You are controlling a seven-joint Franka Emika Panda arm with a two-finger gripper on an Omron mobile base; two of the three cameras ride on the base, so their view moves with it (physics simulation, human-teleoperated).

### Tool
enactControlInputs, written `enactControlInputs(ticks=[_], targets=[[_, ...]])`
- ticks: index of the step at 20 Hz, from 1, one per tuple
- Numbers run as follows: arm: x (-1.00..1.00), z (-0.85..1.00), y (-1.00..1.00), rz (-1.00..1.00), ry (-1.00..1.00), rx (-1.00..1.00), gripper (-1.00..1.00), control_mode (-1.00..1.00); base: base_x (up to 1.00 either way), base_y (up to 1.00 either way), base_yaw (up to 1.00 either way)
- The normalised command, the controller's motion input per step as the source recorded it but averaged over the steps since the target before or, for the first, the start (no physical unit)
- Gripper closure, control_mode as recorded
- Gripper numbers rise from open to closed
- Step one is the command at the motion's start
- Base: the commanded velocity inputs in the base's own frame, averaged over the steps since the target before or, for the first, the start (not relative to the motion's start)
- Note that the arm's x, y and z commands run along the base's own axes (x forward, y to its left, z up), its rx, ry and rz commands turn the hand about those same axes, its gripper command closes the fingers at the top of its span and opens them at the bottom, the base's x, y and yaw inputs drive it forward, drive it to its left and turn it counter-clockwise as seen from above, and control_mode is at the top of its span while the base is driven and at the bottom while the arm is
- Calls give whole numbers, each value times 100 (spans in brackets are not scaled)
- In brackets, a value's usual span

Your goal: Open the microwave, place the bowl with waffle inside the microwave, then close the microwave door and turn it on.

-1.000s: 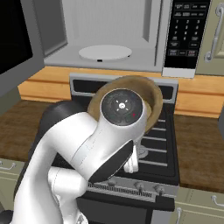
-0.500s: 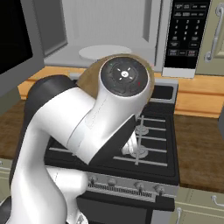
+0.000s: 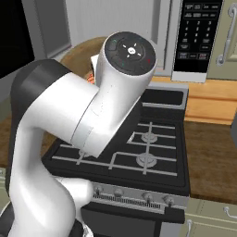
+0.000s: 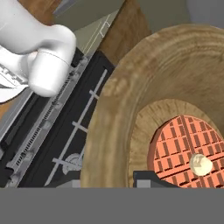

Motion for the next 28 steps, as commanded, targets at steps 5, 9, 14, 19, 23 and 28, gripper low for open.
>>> enactControlInputs(ticks=[5,9,14,19,23,28], targets=[[52,0,43,6,0,6,100,-100,0,0,0],[57,0,24,0,0,8,100,-100,0,0,0],[62,0,40,0,0,1,100,-100,0,0,0],[50,0,16,0,0,4,100,-100,0,0,0],[58,0,10,0,0,8,100,-100,0,0,0],[61,0,31,0,-1,1,100,-100,0,0,0]])
